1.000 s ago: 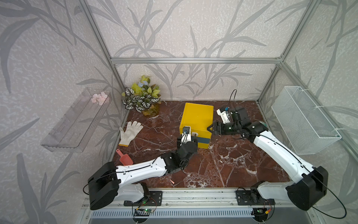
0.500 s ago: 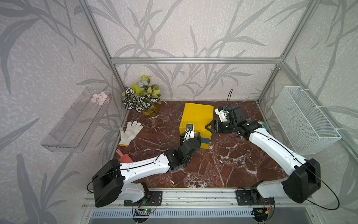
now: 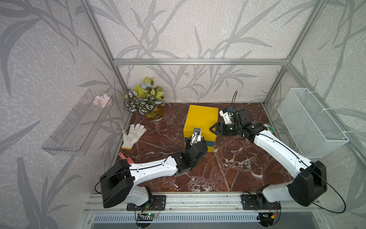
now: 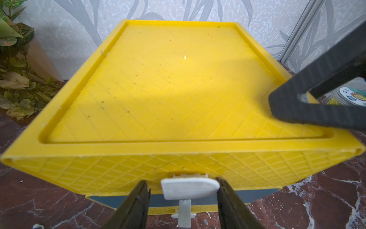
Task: Take the keys out of the drawer
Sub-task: Open the drawer in the storage box.
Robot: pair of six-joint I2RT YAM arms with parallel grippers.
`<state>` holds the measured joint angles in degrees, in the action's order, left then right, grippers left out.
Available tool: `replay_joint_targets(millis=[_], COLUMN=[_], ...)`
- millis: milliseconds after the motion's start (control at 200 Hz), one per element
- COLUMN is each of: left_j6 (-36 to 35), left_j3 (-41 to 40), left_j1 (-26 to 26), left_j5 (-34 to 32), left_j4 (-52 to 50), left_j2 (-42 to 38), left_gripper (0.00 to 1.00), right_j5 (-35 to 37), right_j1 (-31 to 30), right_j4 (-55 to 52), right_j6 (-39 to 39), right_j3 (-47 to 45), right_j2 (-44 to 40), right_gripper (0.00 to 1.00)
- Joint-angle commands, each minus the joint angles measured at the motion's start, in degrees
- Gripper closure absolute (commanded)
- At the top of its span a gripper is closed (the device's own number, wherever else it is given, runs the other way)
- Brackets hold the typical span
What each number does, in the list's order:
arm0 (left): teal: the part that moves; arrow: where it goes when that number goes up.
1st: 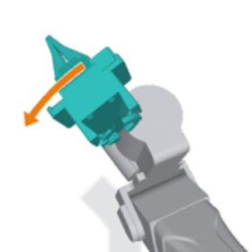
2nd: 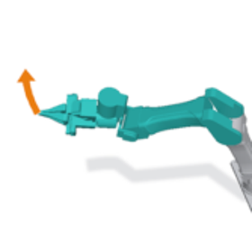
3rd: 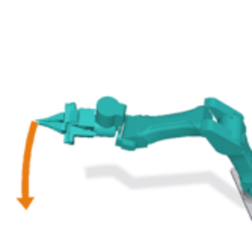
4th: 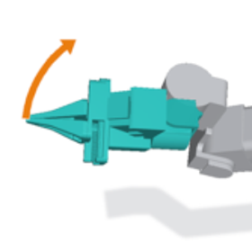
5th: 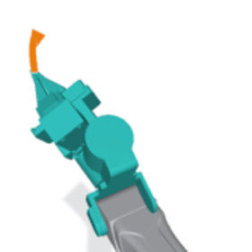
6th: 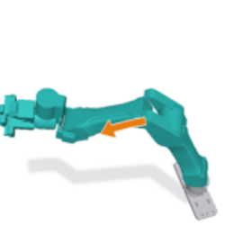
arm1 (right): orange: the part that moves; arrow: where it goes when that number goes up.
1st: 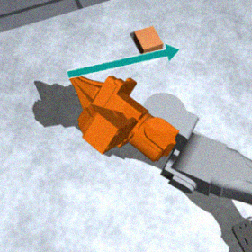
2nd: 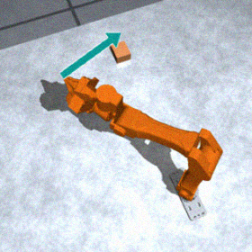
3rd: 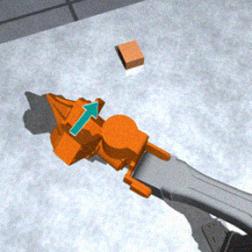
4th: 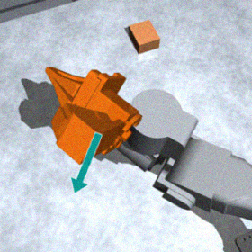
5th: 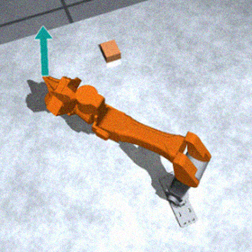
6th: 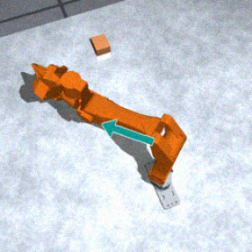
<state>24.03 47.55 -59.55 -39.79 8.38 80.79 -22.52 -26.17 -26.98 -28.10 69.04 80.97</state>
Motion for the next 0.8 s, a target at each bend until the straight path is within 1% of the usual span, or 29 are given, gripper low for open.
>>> replay_joint_targets(millis=[0,55,130,240,450,795], left_j6=[-0.8,-0.8,-0.9,-0.7,-1.1,0.4], left_j3=[1.9,2.1,2.5,2.9,2.4,0.5], left_j1=[0.2,0.2,0.2,0.2,0.0,-2.6], left_j5=[-2.2,-2.1,-1.6,-1.2,2.6,0.6], left_j4=[0.5,0.6,0.2,-1.3,-2.4,-4.1], left_j2=[0.4,0.7,0.7,0.4,-1.2,-3.2], left_gripper=[0.46,0.48,0.49,0.54,0.55,0.58], right_j5=[0.3,0.2,0.4,0.6,0.7,1.1], right_j1=[0.2,0.3,0.2,0.3,0.4,0.6], right_j4=[1.2,1.1,1.1,0.9,0.8,0.2], right_j6=[0.0,0.1,0.2,0.6,0.7,0.9], right_j3=[0.6,0.3,0.1,-0.2,-0.1,-0.2], right_j2=[-1.6,-1.8,-2.3,-2.7,-3.1,-3.4], right_gripper=[0.26,0.26,0.26,0.26,0.26,0.25])
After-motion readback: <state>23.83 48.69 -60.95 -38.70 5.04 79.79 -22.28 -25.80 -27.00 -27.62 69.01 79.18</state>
